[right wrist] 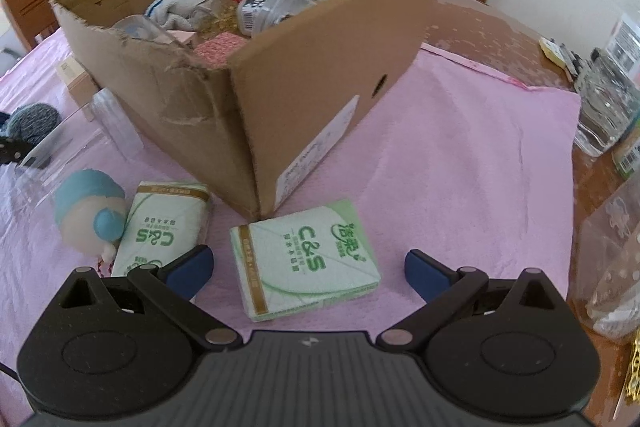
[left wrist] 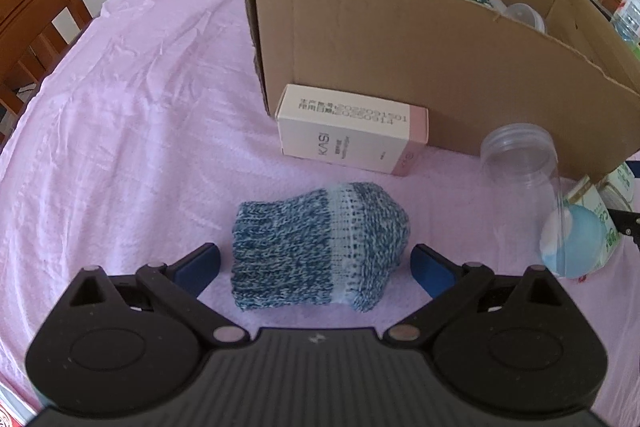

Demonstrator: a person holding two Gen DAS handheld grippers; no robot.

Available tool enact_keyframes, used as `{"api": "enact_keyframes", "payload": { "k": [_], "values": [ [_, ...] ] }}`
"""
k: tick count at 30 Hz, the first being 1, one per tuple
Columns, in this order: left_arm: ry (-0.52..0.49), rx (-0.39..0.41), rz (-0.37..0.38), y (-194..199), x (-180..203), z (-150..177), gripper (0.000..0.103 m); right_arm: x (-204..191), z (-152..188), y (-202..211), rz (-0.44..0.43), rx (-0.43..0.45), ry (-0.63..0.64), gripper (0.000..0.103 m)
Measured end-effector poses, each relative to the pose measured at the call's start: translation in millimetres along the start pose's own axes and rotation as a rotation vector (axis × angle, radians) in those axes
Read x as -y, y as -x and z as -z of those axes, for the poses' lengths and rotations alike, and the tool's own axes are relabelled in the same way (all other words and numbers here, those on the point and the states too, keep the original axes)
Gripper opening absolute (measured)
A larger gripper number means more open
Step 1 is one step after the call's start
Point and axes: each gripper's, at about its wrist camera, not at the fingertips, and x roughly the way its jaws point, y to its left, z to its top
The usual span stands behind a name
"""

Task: Organize objects
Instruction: 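Grasp the blue-grey knitted sock with the left tool while the right tool grasps a green tissue pack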

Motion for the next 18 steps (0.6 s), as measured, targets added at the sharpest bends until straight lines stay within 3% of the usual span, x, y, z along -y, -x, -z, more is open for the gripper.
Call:
{"api": "enact_keyframes", "payload": {
  "k": [7,12,18],
  "values": [
    [0.004,0.007,0.011,2,-8,-4,0.094,-4,-2,5,-0.028,0.007,0.042,0.089],
    [-0.014,0.016,0.017,5,-9,-4,0.084,-7,-4,9,-0.023,0.005,0.036,0.075],
    [-0.040,0.005,0.046,8,-11,-7,0.075,-9,1,14,0.004,0.000,-0.006,0.071]
  ]
}}
